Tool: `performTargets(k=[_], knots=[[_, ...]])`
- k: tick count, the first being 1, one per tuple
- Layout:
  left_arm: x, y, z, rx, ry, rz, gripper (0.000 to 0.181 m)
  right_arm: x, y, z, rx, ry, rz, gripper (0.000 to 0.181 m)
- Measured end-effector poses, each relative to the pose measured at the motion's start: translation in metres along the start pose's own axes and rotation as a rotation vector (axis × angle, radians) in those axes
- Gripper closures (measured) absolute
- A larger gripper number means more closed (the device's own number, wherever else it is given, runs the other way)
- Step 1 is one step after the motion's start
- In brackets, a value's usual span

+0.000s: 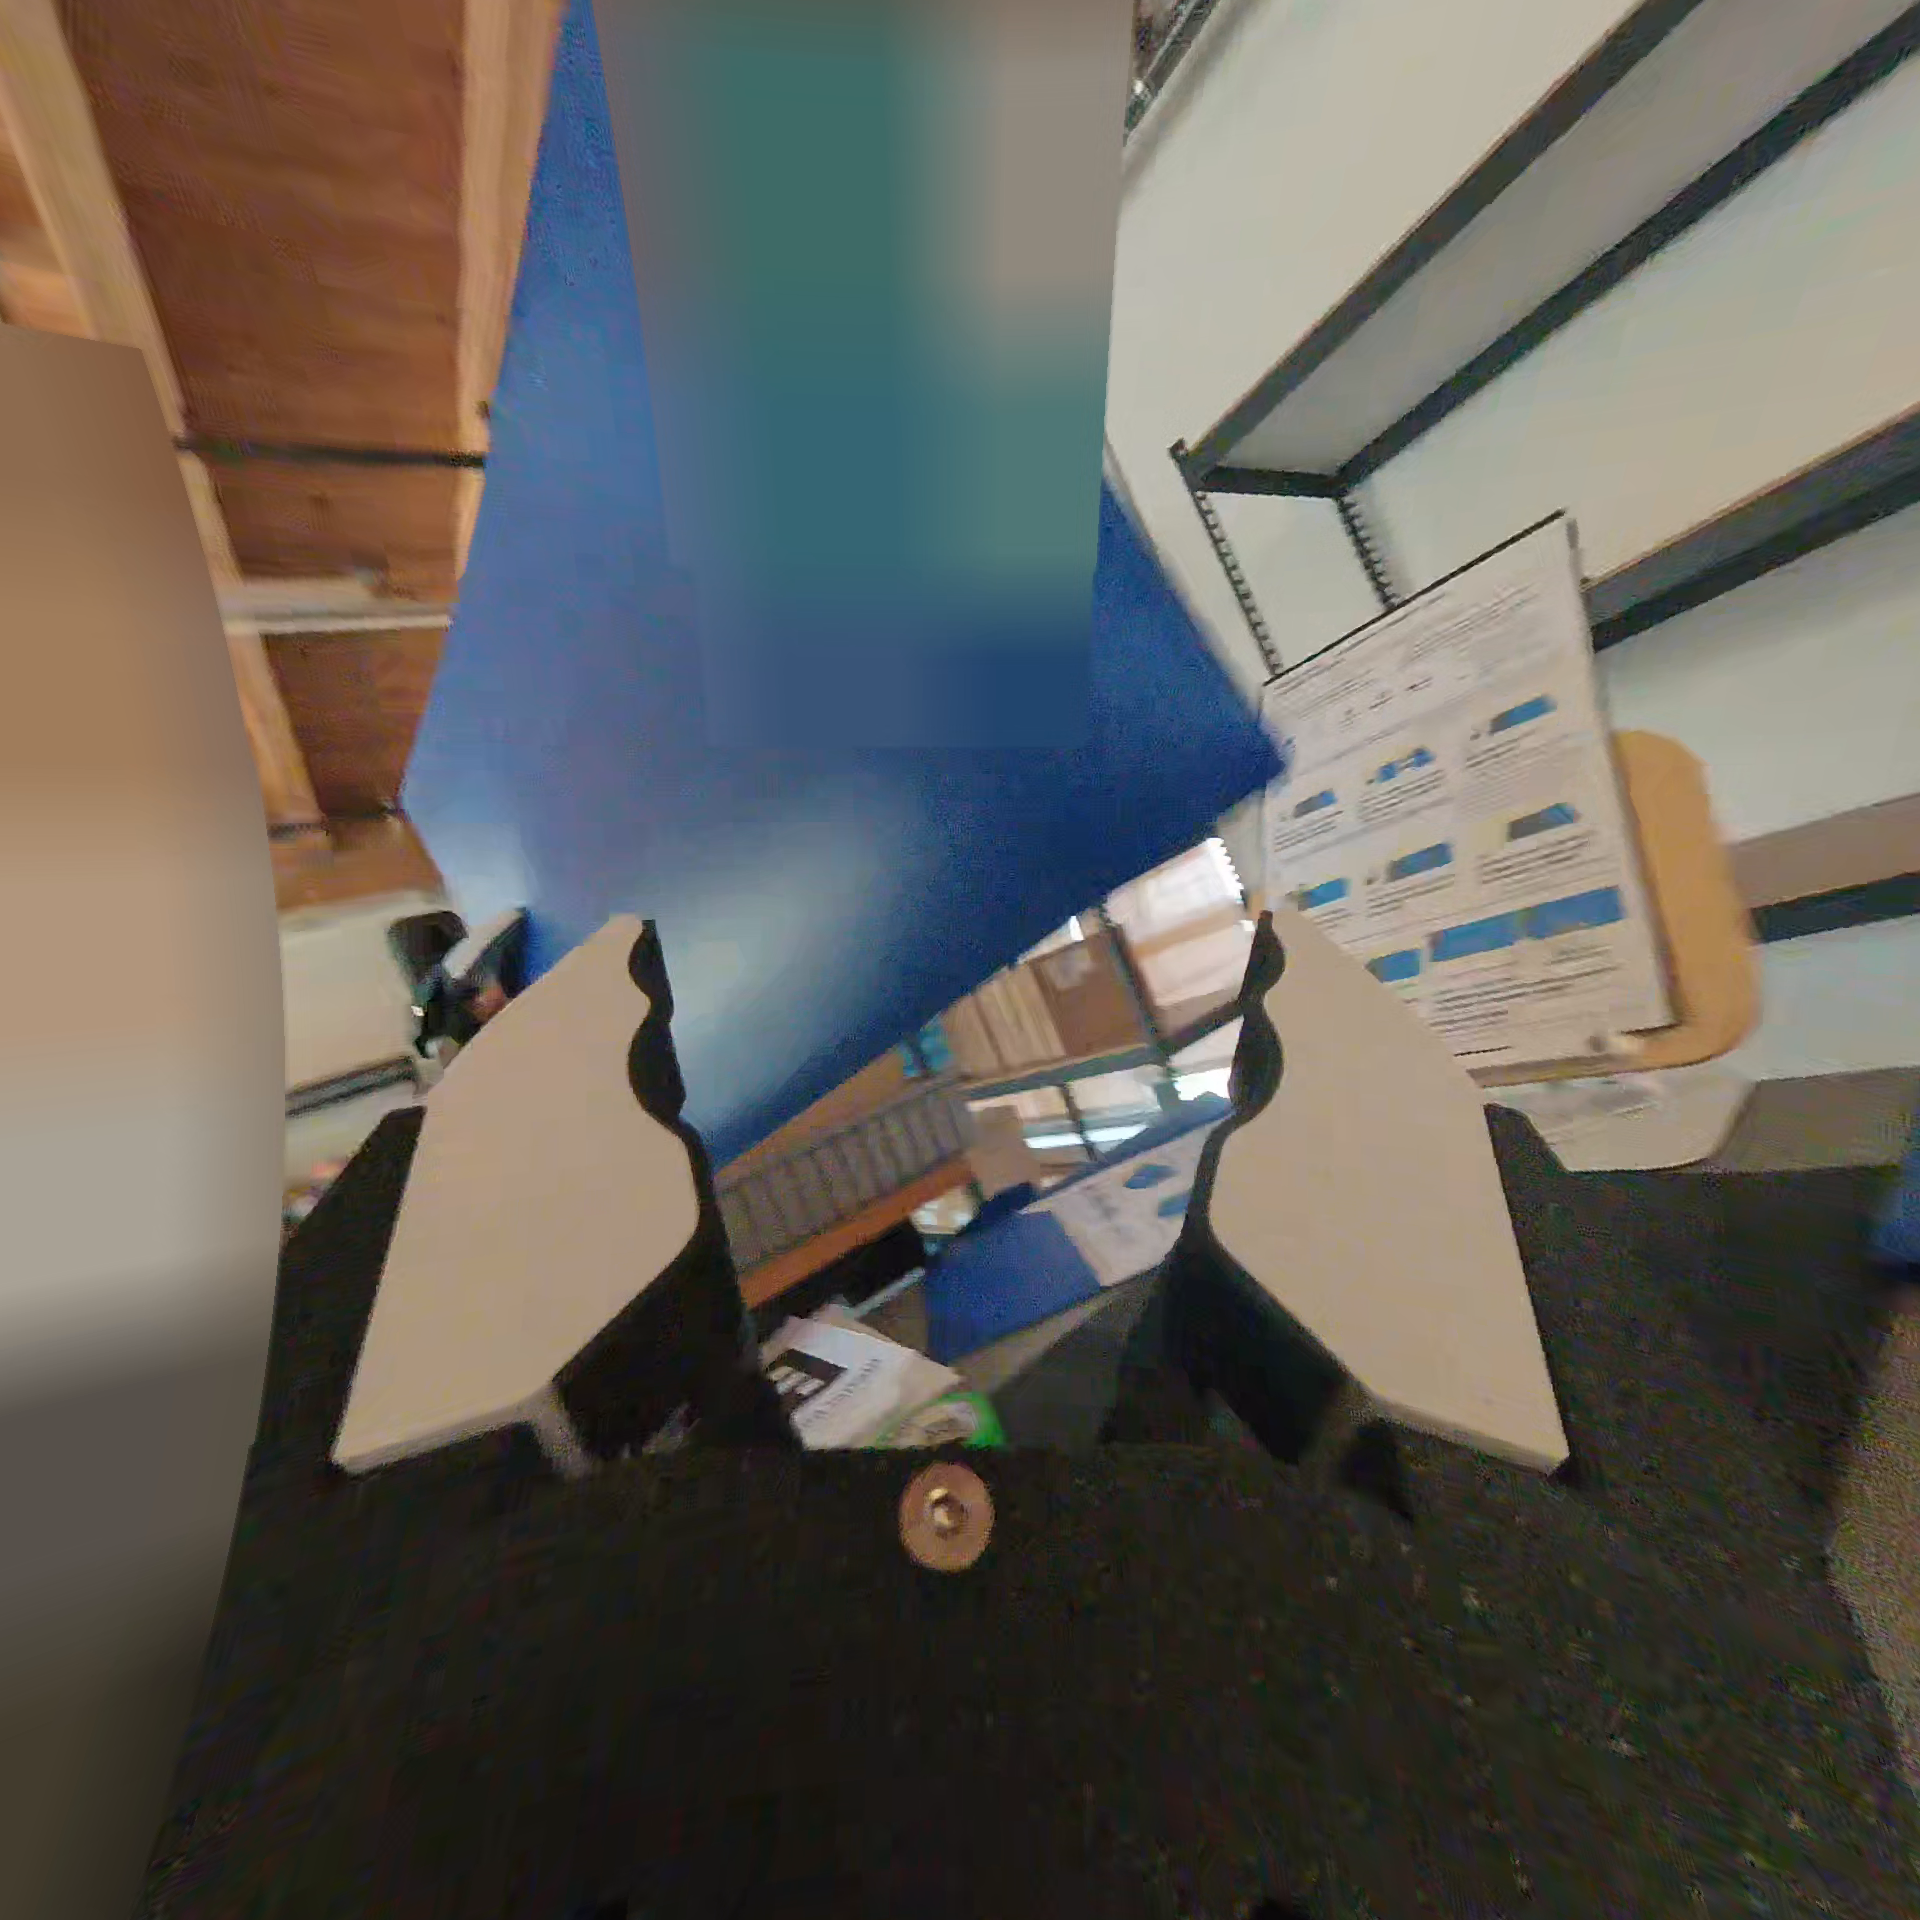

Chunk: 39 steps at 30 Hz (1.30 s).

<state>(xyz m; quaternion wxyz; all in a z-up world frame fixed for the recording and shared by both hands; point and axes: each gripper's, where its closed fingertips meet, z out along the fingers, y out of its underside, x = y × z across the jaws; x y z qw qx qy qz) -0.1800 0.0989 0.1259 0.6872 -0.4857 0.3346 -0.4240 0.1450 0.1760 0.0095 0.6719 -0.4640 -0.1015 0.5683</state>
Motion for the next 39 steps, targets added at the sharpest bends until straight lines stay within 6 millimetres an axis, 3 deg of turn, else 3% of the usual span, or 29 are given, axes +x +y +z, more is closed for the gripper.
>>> performTargets(k=[3,5,7,9,13,16,18,21,25,29,33,39], knots=[[-0.003,0.006,0.017,0.071,-0.011,0.025,0.181,-0.003,0.050,0.039,-0.030,-0.080,0.136,0.080],[-0.010,0.012,0.038,0.095,-0.016,0.016,0.181,-0.001,0.052,0.074,-0.026,-0.102,0.154,0.082],[-0.021,0.019,0.064,0.114,-0.019,0.009,0.181,0.018,0.031,0.102,0.027,-0.063,0.204,0.083],[-0.036,0.026,0.094,0.120,-0.004,-0.025,0.181,0.038,-0.002,0.117,0.107,-0.069,0.240,0.106],[-0.093,0.044,0.161,0.153,-0.013,-0.198,0.181,0.087,-0.067,0.106,0.230,-0.119,0.204,0.163],[-0.164,0.088,0.226,0.034,-0.143,-0.185,0.181,0.148,-0.095,0.099,0.200,0.079,0.045,0.171],[-0.214,0.131,0.270,-0.112,-0.232,-0.153,0.181,0.199,-0.103,0.098,0.142,0.238,-0.023,0.177],[-0.285,0.194,0.329,-0.337,-0.337,-0.003,0.180,0.282,-0.105,0.097,0.044,0.456,-0.093,0.175],[-0.350,0.273,0.388,-0.574,-0.392,-0.018,0.179,0.377,-0.099,0.081,-0.089,0.682,-0.133,0.176],[-0.384,0.353,0.413,-0.874,-0.468,0.117,0.178,0.450,-0.072,0.059,-0.355,0.859,-0.183,0.173],[-0.405,0.420,0.422,-1.089,-0.468,0.274,0.178,0.503,-0.034,0.044,-0.578,0.984,-0.185,0.171],[-0.438,0.483,0.422,-1.210,-0.468,0.294,0.177,0.556,0.006,0.034,-0.753,1.089,-0.163,0.169]])
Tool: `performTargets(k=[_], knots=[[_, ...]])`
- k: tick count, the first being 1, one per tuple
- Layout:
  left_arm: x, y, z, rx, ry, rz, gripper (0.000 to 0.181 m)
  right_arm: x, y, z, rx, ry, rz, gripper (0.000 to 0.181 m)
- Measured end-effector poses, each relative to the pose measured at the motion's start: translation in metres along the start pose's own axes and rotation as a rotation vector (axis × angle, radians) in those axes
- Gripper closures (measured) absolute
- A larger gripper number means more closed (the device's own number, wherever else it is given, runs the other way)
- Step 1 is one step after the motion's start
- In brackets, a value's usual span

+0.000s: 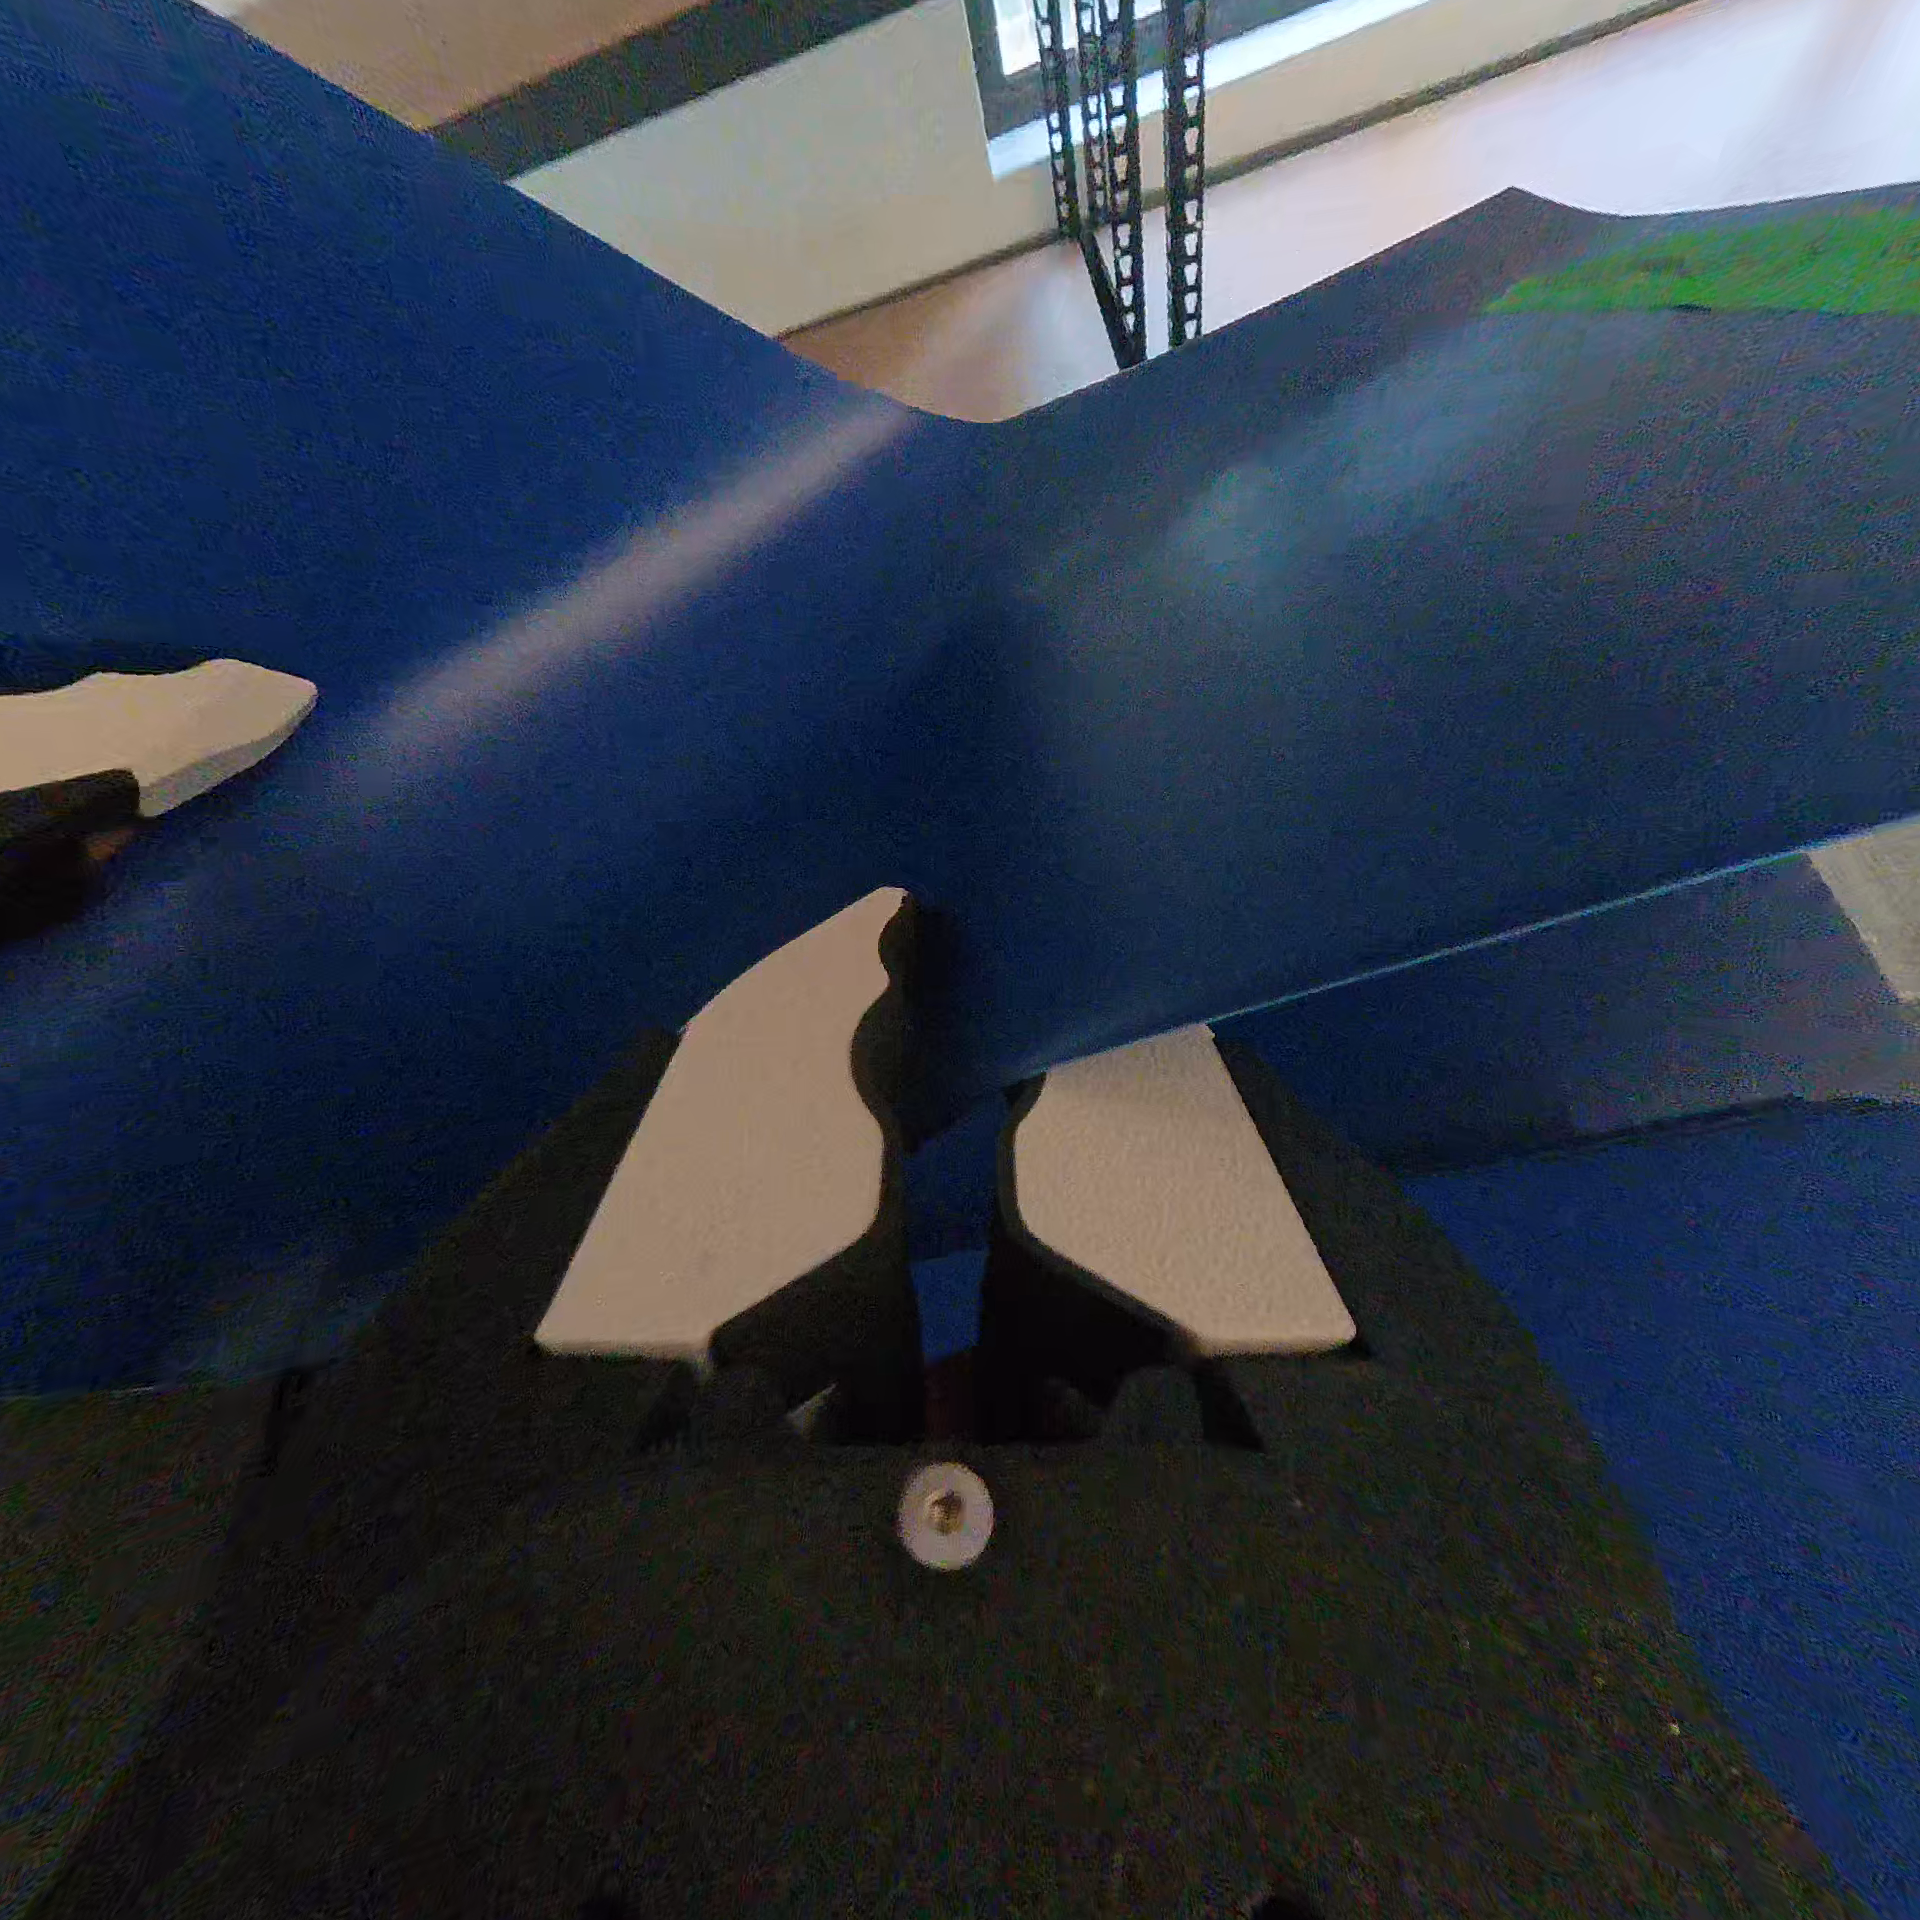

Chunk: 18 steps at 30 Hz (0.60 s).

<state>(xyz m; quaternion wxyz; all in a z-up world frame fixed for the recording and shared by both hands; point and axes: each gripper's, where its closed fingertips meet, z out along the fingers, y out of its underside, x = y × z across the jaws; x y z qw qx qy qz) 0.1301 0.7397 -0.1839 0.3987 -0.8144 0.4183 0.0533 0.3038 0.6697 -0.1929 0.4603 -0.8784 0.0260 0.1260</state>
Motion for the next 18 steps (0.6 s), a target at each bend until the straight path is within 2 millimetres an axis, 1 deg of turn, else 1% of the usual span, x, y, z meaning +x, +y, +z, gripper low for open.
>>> performTargets(k=[2,4,6,8,9,10,11,12,14,16,17,18], knots=[[0.003,0.002,0.016,-0.026,0.003,0.006,0.177,0.005,0.006,0.014,-0.038,0.038,-0.028,0.168],[0.005,0.002,0.027,-0.028,-0.018,0.028,0.178,0.013,0.011,0.024,-0.077,0.094,-0.062,0.166],[0.004,0.004,0.036,-0.024,-0.036,0.040,0.178,0.020,0.017,0.029,-0.127,0.145,-0.096,0.164],[0.003,0.008,0.040,-0.037,-0.041,0.062,0.177,0.025,0.026,0.031,-0.185,0.178,-0.148,0.163],[0.003,0.009,0.039,-0.030,-0.038,0.072,0.177,0.027,0.028,0.031,-0.203,0.186,-0.155,0.162],[0.006,0.009,0.038,-0.023,-0.030,0.075,0.178,0.030,0.028,0.028,-0.211,0.201,-0.152,0.156],[0.008,0.010,0.037,-0.016,-0.030,0.079,0.178,0.036,0.027,0.025,-0.219,0.235,-0.154,0.139],[0.008,0.011,0.035,-0.016,-0.034,0.089,0.177,0.040,0.026,0.021,-0.236,0.261,-0.162,0.128],[0.010,0.013,0.033,-0.015,-0.033,0.091,0.177,0.041,0.017,0.015,-0.228,0.255,-0.164,0.125],[0.013,0.015,0.030,-0.018,-0.005,0.065,0.177,0.043,0.007,0.004,-0.218,0.257,-0.159,0.118],[0.013,0.016,0.029,-0.017,0.002,0.065,0.177,0.042,0.006,0.001,-0.231,0.234,-0.146,0.116],[0.010,0.017,0.029,-0.022,-0.011,0.075,0.177,0.043,0.009,-0.002,-0.270,0.211,-0.116,0.102]])
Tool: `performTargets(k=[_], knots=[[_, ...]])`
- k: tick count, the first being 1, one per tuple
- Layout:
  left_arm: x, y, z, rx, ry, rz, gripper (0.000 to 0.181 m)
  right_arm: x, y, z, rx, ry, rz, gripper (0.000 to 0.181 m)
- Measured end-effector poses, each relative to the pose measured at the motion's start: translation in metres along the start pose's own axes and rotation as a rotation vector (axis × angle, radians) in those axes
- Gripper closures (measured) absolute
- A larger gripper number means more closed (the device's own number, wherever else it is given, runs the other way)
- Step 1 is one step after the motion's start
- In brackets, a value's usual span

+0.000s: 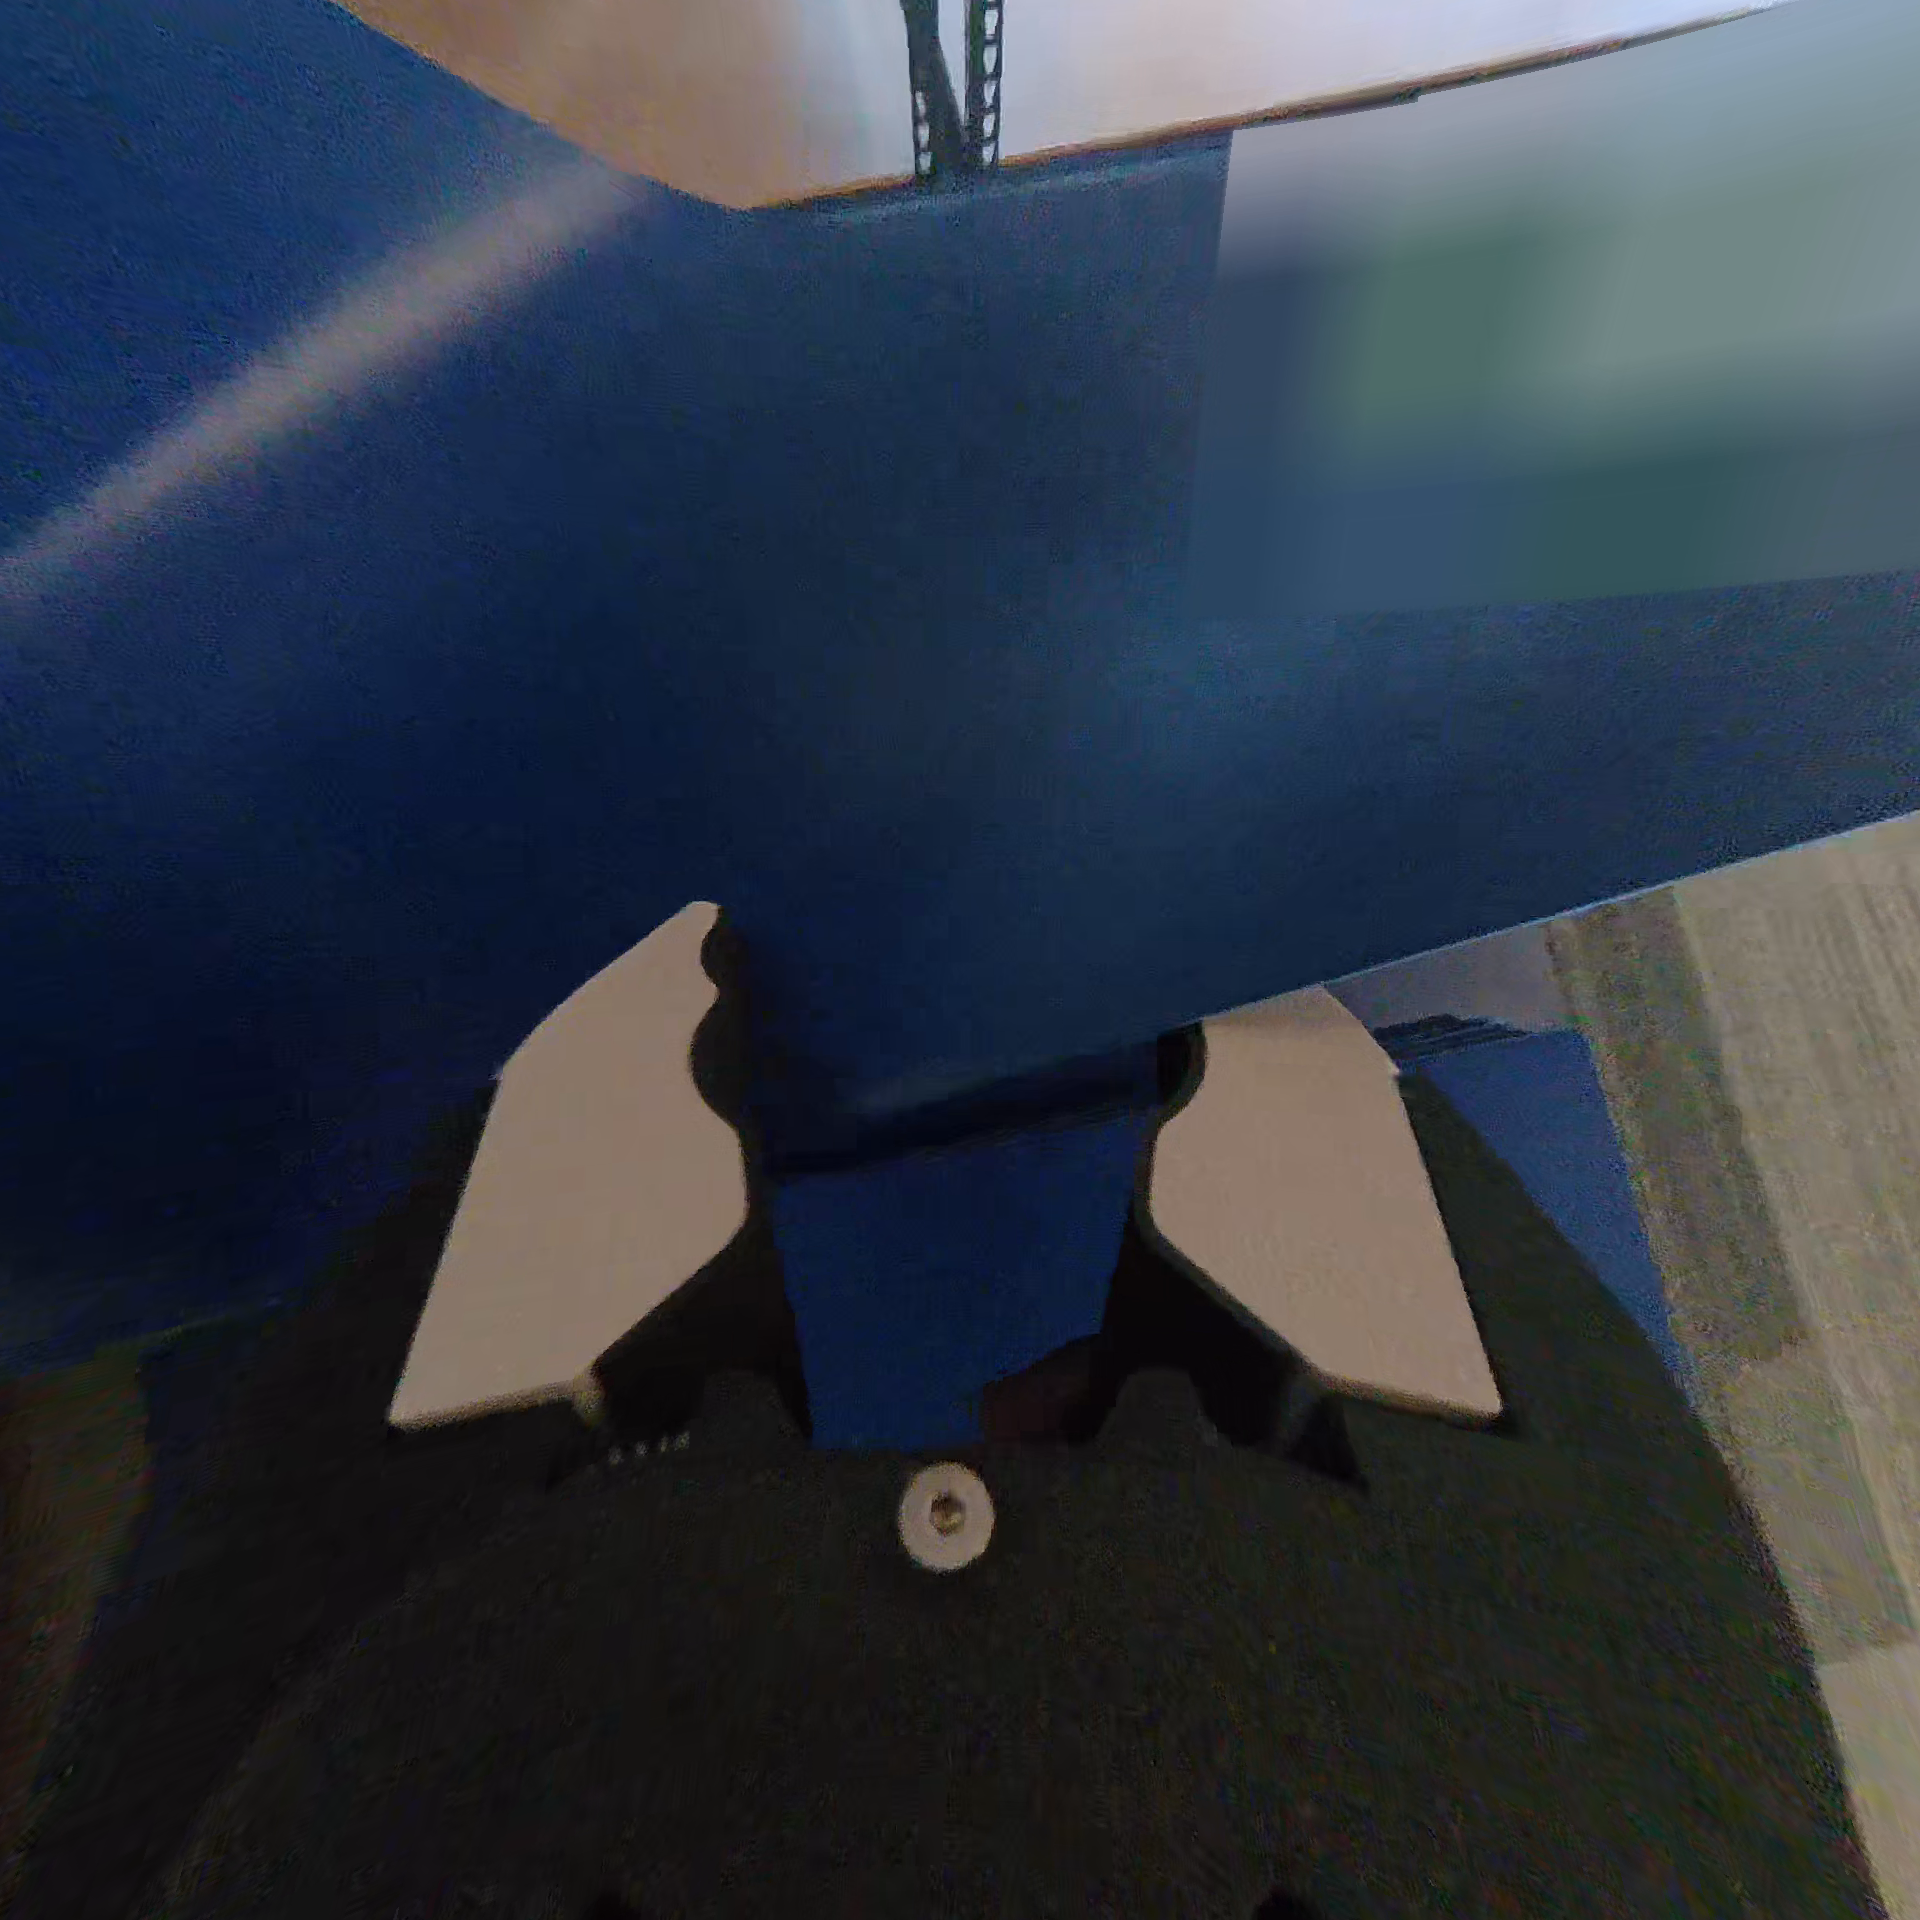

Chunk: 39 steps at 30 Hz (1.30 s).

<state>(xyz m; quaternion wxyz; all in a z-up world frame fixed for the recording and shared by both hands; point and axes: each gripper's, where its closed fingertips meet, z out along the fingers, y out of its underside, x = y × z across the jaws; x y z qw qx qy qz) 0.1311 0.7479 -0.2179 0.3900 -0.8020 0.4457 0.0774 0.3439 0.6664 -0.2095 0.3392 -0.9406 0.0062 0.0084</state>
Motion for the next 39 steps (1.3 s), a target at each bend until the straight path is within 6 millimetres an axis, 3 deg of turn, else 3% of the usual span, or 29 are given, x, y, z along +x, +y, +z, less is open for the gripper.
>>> performTargets(k=[2,3,6,10,13,17,21,27,31,32,36,39], knots=[[-0.008,0.005,0.002,-0.029,-0.049,0.022,0.177,0.008,0.014,-0.001,-0.130,-0.034,0.024,0.076],[-0.010,0.007,0.004,-0.032,-0.061,0.015,0.177,0.018,0.014,-0.002,-0.134,-0.010,0.023,0.073],[-0.006,0.009,0.005,0.022,-0.025,-0.059,0.178,0.045,0.010,-0.014,-0.096,0.053,0.019,0.082],[-0.005,0.009,0.003,0.071,0.035,-0.075,0.178,0.057,-0.006,-0.030,0.018,0.055,-0.028,0.102],[0.000,0.013,0.003,0.053,0.058,-0.096,0.179,0.067,-0.019,-0.037,0.123,0.054,0.009,0.106],[0.002,0.019,0.001,0.014,0.075,-0.110,0.178,0.081,-0.016,-0.038,0.167,0.042,0.074,0.108],[0.006,0.016,0.003,0.024,0.119,-0.130,0.169,0.061,0.000,-0.023,0.119,-0.072,0.007,0.114],[0.007,0.012,0.011,0.005,0.108,-0.119,0.172,0.058,0.011,0.008,0.034,-0.017,-0.082,0.115],[0.007,0.018,0.009,-0.045,0.134,-0.134,0.138,0.051,0.011,0.022,-0.008,0.018,-0.218,0.126],[0.006,0.018,0.008,-0.054,0.133,-0.142,0.127,0.046,0.009,0.026,-0.010,0.012,-0.248,0.132],[-0.011,0.016,-0.003,-0.051,0.031,-0.066,0.116,0.009,0.006,0.044,-0.043,-0.082,-0.353,0.156],[-0.023,0.009,-0.012,-0.041,-0.070,0.021,0.116,-0.010,0.011,0.060,-0.113,-0.106,-0.406,0.156]])
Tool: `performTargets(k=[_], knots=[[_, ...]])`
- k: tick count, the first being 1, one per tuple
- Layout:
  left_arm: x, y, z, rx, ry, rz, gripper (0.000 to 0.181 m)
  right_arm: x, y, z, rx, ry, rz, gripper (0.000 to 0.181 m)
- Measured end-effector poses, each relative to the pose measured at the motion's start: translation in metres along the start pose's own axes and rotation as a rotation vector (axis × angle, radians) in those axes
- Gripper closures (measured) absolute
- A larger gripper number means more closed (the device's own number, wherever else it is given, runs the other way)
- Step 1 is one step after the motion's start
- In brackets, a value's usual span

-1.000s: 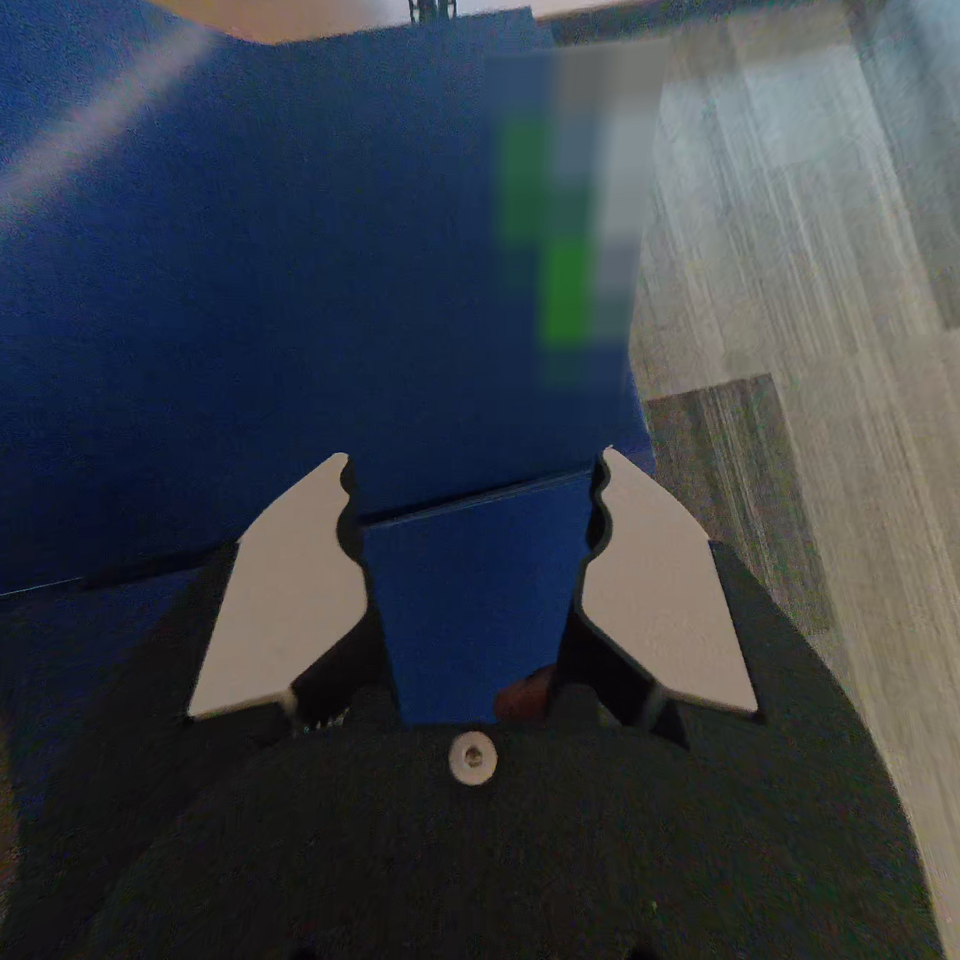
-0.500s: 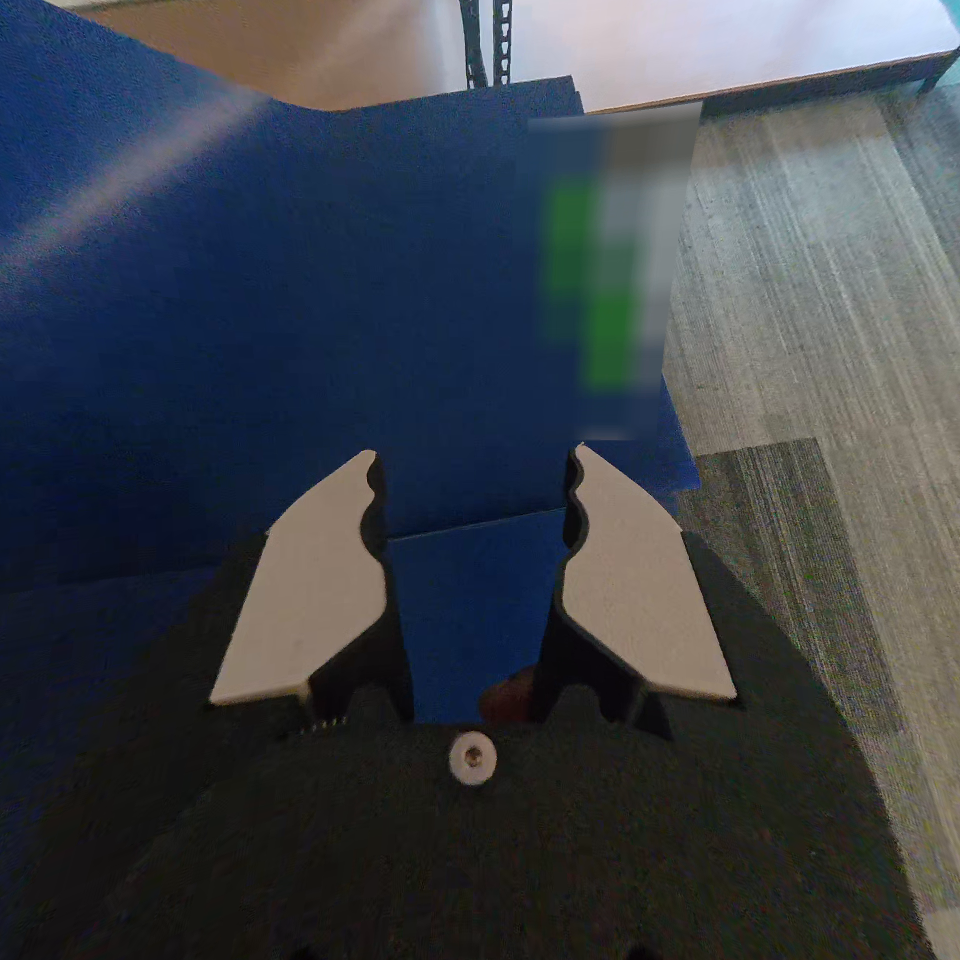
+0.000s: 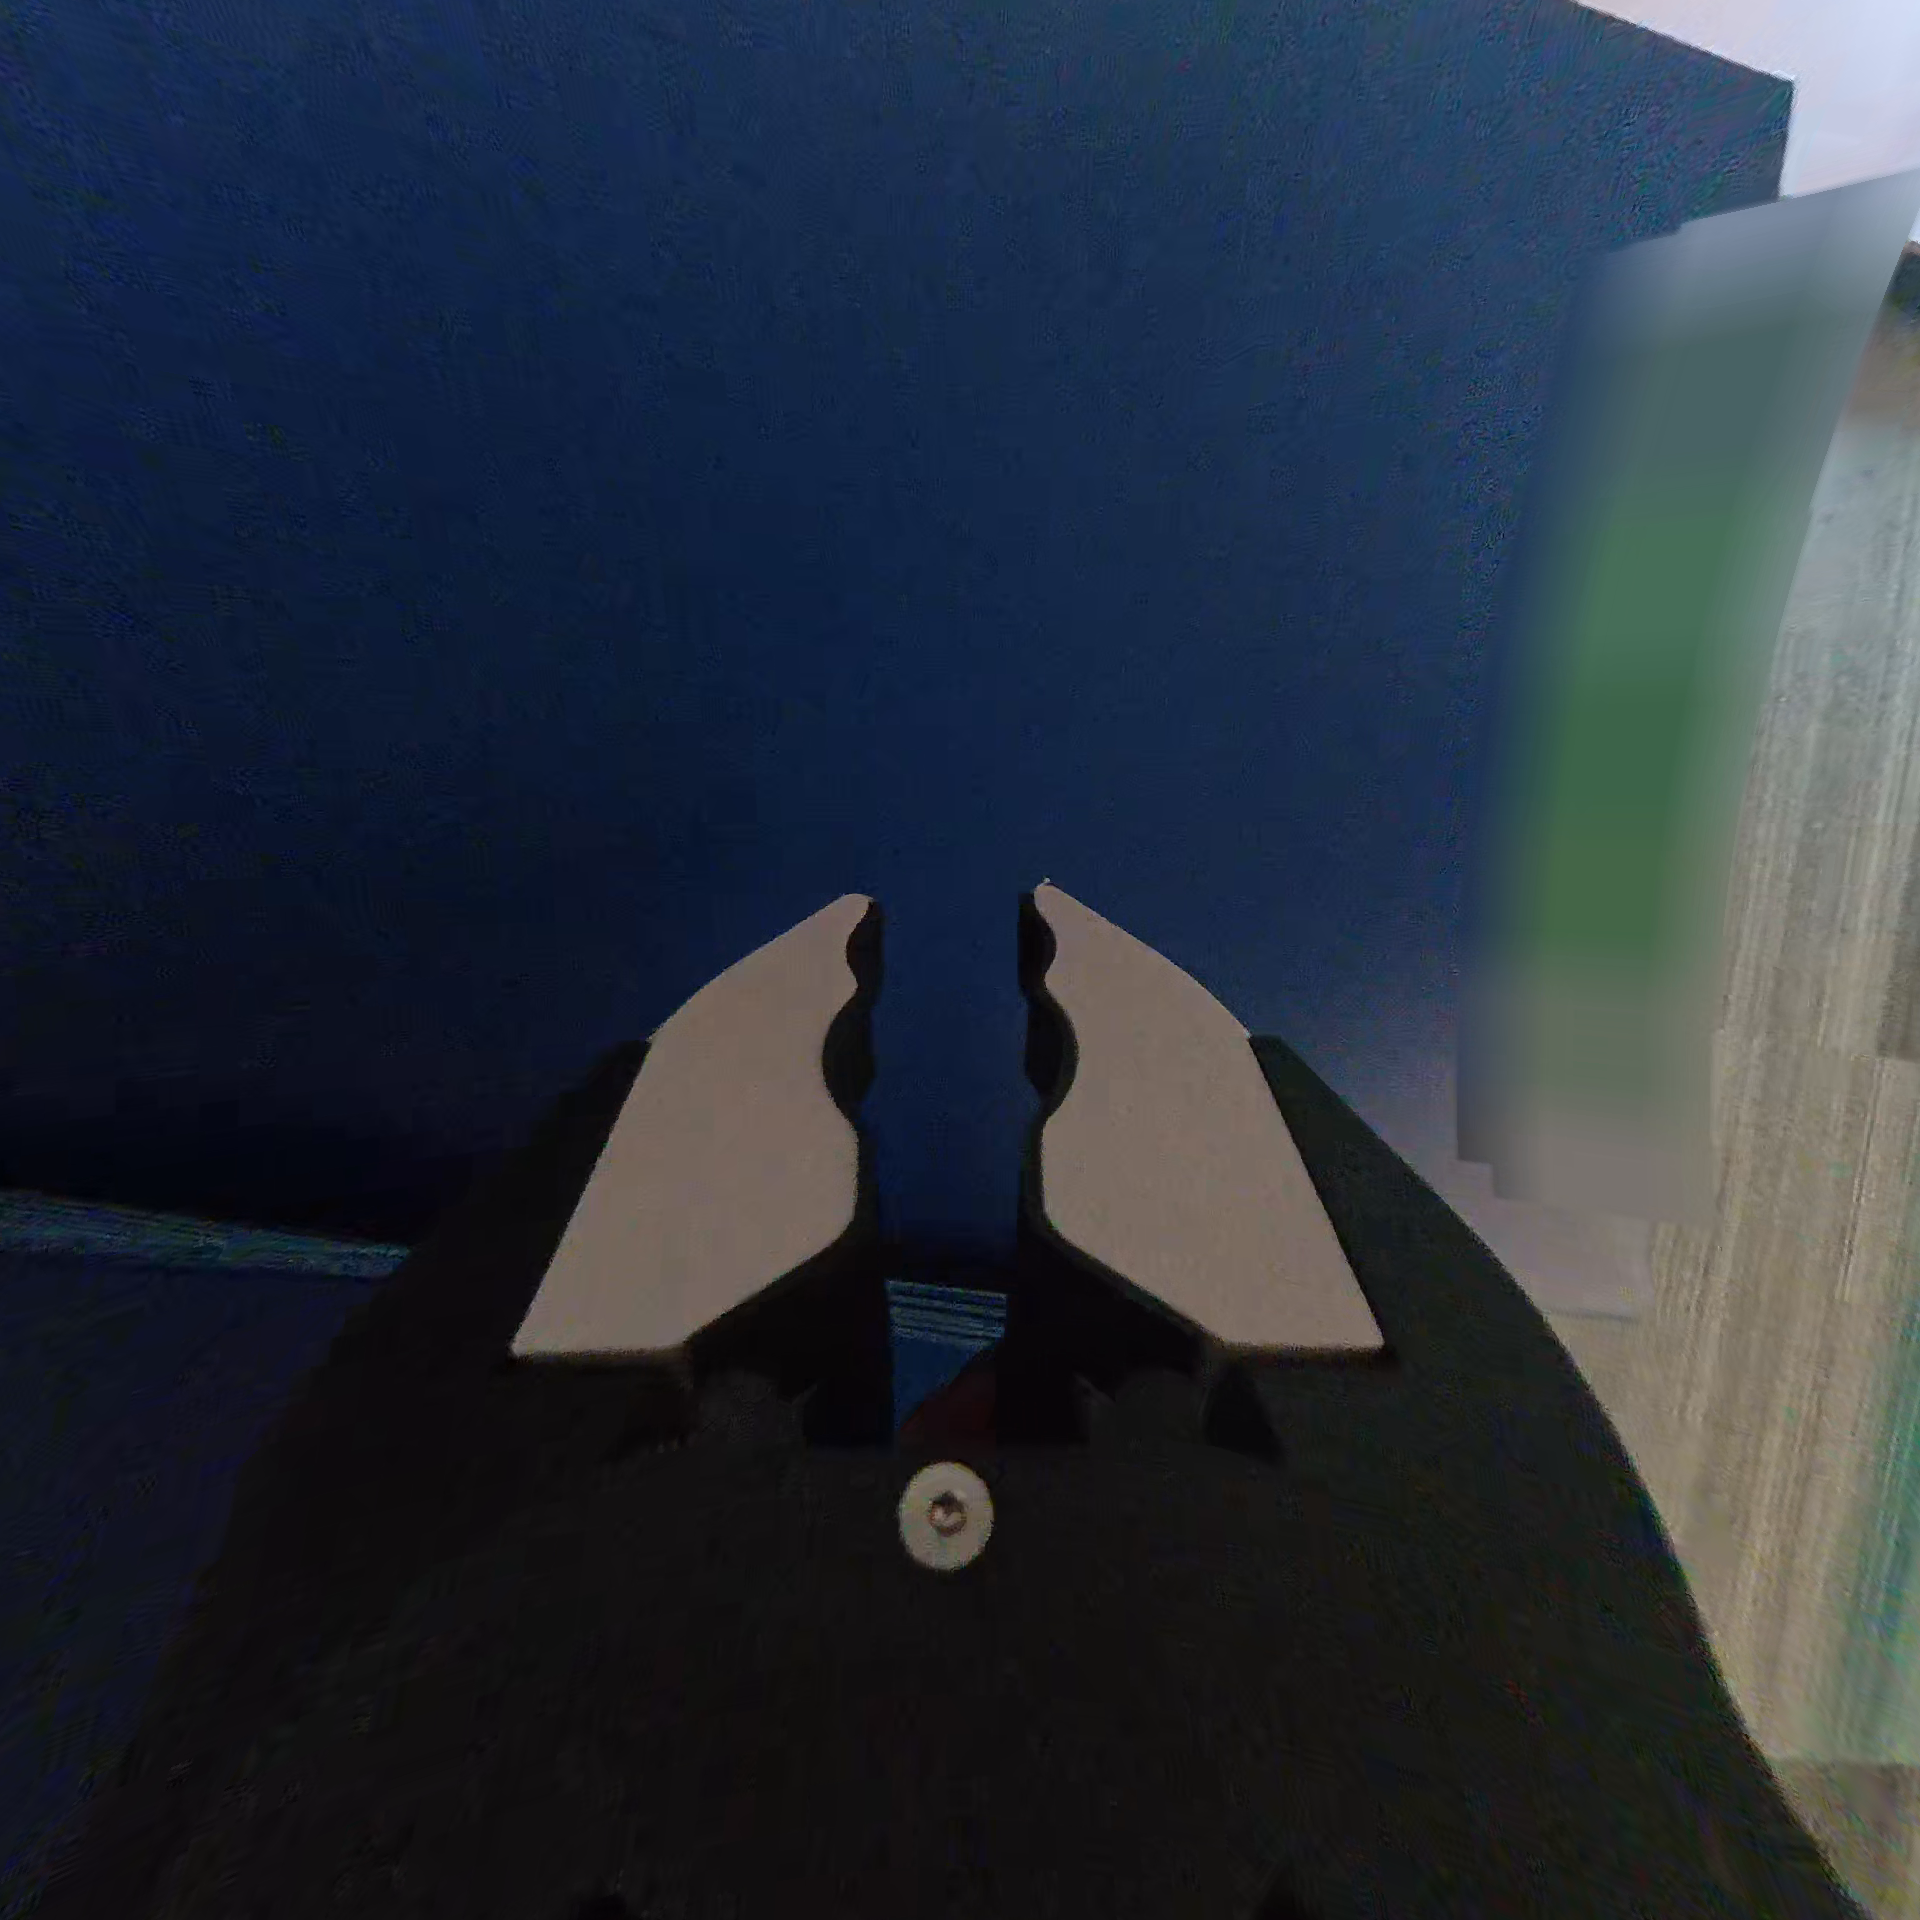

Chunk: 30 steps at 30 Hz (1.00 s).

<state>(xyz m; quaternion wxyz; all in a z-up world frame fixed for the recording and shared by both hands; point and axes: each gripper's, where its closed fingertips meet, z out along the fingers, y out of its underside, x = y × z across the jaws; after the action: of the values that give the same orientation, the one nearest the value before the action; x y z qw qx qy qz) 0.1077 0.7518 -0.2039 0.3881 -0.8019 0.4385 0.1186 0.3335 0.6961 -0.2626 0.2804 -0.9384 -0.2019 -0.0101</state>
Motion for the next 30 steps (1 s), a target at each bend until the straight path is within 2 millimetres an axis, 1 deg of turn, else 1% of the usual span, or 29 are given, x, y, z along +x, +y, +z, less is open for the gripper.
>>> performTargets(k=[2,4,6,8,9,10,11,12,13,14,15,16,17,18,19,20,21,22,23,24,25,26,27,28,30], knots=[[-0.010,-0.011,-0.012,0.049,-0.080,0.052,0.116,-0.008,0.006,0.012,-0.074,-0.033,0.000,0.155],[-0.016,-0.027,-0.031,0.133,-0.121,0.093,0.117,-0.012,0.012,0.021,-0.126,-0.060,0.036,0.157],[-0.014,-0.047,-0.057,0.247,-0.093,0.096,0.119,-0.015,0.013,0.024,-0.126,-0.089,0.080,0.159],[-0.009,-0.068,-0.091,0.390,-0.020,0.060,0.118,-0.015,0.013,0.024,-0.123,-0.104,0.097,0.159],[-0.005,-0.079,-0.114,0.484,0.030,0.025,0.117,-0.015,0.013,0.024,-0.123,-0.104,0.104,0.159],[0.000,-0.091,-0.142,0.599,0.100,-0.010,0.110,-0.015,0.012,0.025,-0.122,-0.099,0.107,0.159],[0.004,-0.101,-0.178,0.735,0.186,-0.046,0.101,-0.015,0.012,0.024,-0.116,-0.092,0.105,0.159],[0.007,-0.108,-0.220,0.891,0.282,-0.091,0.093,-0.016,0.012,0.023,-0.098,-0.084,0.098,0.158],[0.007,-0.109,-0.267,1.041,0.374,-0.138,0.086,-0.016,0.010,0.019,-0.058,-0.077,0.100,0.159],[0.004,-0.104,-0.312,1.168,0.452,-0.170,0.079,-0.018,0.001,0.009,0.032,-0.072,0.111,0.161],[0.001,-0.093,-0.353,1.262,0.509,-0.172,0.071,-0.022,-0.013,-0.008,0.178,-0.083,0.121,0.162],[-0.004,-0.079,-0.387,1.305,0.526,-0.164,0.062,-0.030,-0.029,-0.034,0.341,-0.121,0.124,0.161],[-0.008,-0.062,-0.415,1.312,0.520,-0.148,0.052,-0.043,-0.040,-0.066,0.493,-0.186,0.115,0.157],[-0.009,-0.042,-0.439,1.297,0.513,-0.116,0.049,-0.059,-0.046,-0.101,0.617,-0.264,0.097,0.149],[-0.008,-0.019,-0.461,1.279,0.500,-0.077,0.053,-0.077,-0.044,-0.137,0.710,-0.340,0.079,0.133],[-0.007,0.006,-0.481,1.261,0.475,-0.041,0.064,-0.094,-0.037,-0.171,0.771,-0.411,0.062,0.112],[-0.006,0.032,-0.501,1.247,0.433,-0.012,0.081,-0.112,-0.022,-0.203,0.800,-0.477,0.039,0.090],[-0.004,0.059,-0.521,1.235,0.389,0.018,0.104,-0.127,-0.003,-0.231,0.806,-0.523,0.007,0.079],[0.000,0.087,-0.539,1.215,0.347,0.041,0.128,-0.139,0.021,-0.257,0.807,-0.543,-0.032,0.073],[0.006,0.116,-0.556,1.186,0.311,0.059,0.148,-0.147,0.046,-0.281,0.811,-0.539,-0.071,0.072],[0.014,0.146,-0.570,1.148,0.284,0.074,0.160,-0.153,0.074,-0.301,0.813,-0.524,-0.104,0.075],[0.021,0.175,-0.580,1.095,0.250,0.057,0.161,-0.157,0.102,-0.318,0.806,-0.507,-0.130,0.079],[0.028,0.205,-0.584,1.026,0.213,0.012,0.161,-0.161,0.132,-0.330,0.780,-0.489,-0.151,0.081],[0.038,0.235,-0.584,0.953,0.186,-0.040,0.160,-0.165,0.162,-0.336,0.732,-0.469,-0.171,0.081],[0.067,0.293,-0.577,0.823,0.164,-0.129,0.155,-0.177,0.223,-0.336,0.609,-0.431,-0.231,0.079]])
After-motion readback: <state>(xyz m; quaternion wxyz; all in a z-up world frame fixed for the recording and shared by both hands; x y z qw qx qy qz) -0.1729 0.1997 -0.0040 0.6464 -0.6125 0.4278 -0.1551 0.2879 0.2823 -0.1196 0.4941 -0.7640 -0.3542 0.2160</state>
